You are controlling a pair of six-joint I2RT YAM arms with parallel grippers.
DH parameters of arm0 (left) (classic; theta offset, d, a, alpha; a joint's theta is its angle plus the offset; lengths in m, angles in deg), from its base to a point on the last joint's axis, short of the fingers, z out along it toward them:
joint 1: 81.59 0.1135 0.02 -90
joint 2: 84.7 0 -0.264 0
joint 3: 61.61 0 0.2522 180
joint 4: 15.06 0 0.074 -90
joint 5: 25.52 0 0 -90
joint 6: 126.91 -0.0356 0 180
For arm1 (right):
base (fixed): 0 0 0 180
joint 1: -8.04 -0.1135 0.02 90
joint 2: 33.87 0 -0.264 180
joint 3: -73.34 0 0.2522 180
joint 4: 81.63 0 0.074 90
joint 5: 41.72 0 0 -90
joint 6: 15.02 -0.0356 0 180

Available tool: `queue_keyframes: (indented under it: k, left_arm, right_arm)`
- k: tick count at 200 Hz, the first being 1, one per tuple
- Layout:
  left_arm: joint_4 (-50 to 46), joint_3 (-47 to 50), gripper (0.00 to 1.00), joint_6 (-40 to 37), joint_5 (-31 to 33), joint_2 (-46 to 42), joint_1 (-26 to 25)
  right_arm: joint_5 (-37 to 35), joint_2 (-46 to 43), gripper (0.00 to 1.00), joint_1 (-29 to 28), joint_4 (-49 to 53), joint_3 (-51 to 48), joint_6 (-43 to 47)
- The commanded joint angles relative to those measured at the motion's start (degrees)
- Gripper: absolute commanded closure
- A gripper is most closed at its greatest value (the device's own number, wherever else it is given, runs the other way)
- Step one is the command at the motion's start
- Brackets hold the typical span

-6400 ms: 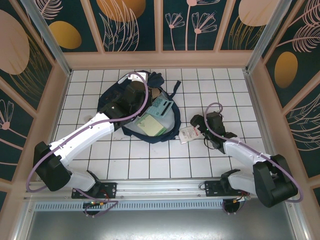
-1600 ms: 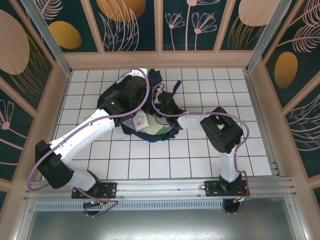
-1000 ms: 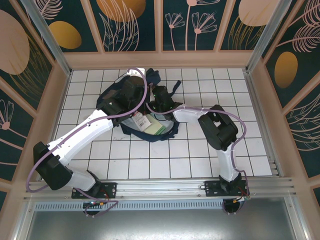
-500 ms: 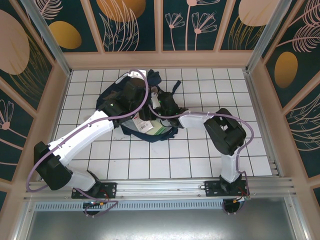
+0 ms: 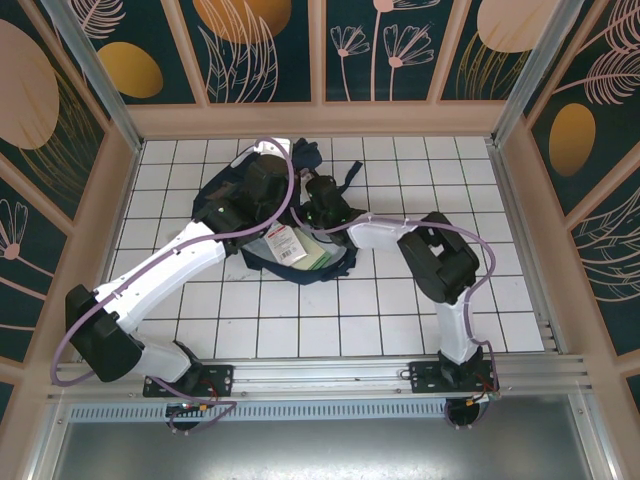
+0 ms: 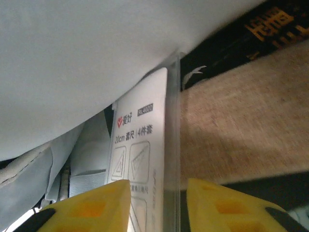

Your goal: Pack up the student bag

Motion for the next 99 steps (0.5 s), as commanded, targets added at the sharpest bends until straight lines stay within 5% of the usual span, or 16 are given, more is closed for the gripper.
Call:
queue_keyframes:
  k: [1,19,99]
  left_arm:
    - [7.2,-1.6,0.92,-0.6,-1.6,-3.9,-0.5]
    - [7.3,-1.5,0.92,-0.9,-1.8,-3.8,-0.6]
    - [7.9,-1.4,0.93,-1.3,-2.1,-2.8,-0.6]
  right_arm:
    - [-1.4,3.0,0.69,-1.2,0.3,3.5,0.8]
    - [1.4,4.0,0.79,-1.6,0.2,4.6,0.8]
    - [6.9,6.7,0.75,-5.5,1.0,6.7,3.4]
